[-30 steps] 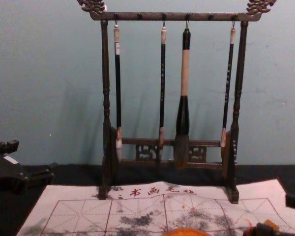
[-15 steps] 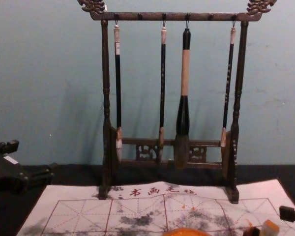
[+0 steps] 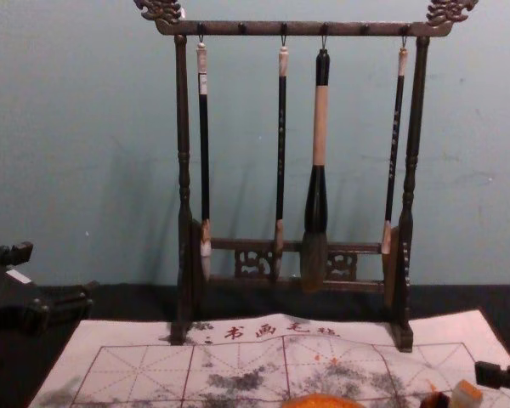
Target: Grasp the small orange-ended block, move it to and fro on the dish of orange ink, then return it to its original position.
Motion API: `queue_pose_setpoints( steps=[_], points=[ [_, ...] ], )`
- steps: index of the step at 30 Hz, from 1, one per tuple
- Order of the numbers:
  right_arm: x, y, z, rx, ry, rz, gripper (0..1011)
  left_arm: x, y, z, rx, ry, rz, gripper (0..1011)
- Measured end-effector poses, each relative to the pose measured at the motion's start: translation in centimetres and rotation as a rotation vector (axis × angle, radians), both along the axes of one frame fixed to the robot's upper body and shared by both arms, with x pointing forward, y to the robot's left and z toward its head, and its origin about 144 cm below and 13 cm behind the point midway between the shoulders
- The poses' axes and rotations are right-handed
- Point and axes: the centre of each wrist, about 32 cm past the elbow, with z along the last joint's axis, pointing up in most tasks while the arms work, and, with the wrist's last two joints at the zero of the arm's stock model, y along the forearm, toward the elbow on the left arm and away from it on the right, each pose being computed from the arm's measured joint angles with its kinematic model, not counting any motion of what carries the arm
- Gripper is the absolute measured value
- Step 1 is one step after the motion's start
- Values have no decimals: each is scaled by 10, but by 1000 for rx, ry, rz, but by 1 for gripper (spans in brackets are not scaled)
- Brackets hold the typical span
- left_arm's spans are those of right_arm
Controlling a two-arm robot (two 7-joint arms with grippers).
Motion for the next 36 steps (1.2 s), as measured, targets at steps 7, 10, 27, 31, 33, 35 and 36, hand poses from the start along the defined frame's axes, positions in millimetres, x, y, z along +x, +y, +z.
queue_pose_setpoints(
  steps=[7, 10, 27, 31, 33, 35, 36],
  points=[
    [0, 0, 0, 0, 1, 1, 1002, 0, 0, 0, 0, 0, 0, 1002],
    [0, 0, 0, 0, 1, 1, 1002, 0, 0, 0, 0, 0, 0, 1001],
    [0, 0, 0, -1, -1, 0, 767, 0, 0, 0, 0, 0, 0, 1001],
    [0, 0, 0, -1, -2, -1, 630, 0, 0, 0, 0, 0, 0, 1001],
    [0, 0, 0, -1, -2, -1, 551, 0, 0, 0, 0, 0, 0, 1001],
    [0, 0, 0, -1, -2, -1, 489, 0, 0, 0, 0, 0, 0, 1001],
    [0, 0, 0, -1, -2, -1, 449, 0, 0, 0, 0, 0, 0, 1001]
  ],
)
